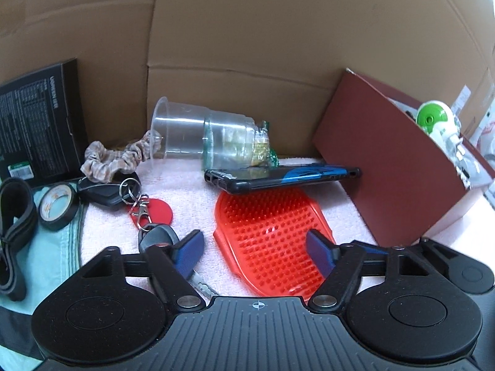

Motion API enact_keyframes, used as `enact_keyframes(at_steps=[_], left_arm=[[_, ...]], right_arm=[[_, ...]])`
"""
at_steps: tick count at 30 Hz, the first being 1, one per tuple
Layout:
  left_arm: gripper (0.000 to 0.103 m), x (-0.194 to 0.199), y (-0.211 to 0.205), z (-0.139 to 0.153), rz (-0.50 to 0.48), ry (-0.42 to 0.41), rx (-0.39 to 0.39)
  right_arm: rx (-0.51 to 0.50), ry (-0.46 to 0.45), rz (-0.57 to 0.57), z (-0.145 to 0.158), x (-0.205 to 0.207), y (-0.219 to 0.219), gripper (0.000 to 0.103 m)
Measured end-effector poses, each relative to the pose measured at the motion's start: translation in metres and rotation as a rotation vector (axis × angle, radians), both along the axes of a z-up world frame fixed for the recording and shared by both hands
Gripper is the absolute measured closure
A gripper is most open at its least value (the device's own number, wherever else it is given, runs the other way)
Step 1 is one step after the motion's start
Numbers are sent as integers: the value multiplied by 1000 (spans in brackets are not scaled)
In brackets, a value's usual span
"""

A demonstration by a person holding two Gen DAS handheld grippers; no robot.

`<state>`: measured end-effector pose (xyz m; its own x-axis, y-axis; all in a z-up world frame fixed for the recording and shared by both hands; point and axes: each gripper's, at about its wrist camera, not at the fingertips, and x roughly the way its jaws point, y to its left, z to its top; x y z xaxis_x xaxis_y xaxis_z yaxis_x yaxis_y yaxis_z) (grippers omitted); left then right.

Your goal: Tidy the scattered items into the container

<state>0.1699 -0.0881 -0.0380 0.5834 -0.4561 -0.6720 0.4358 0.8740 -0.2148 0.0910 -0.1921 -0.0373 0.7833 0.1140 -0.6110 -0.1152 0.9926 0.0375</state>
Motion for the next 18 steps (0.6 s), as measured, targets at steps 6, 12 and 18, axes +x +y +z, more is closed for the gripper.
enact_keyframes(at_steps=[6,12,18], left_arm=[[55,-11,-5,2,5,-10,43],[61,-45,-2,7,14,2,42],[63,-96,-3,9,12,26,33]], right_arm=[[-29,-16,12,0,-5,5,29],[-10,-22,29,6,-30,1,30],[5,-3,71,8,-74,-6,30]])
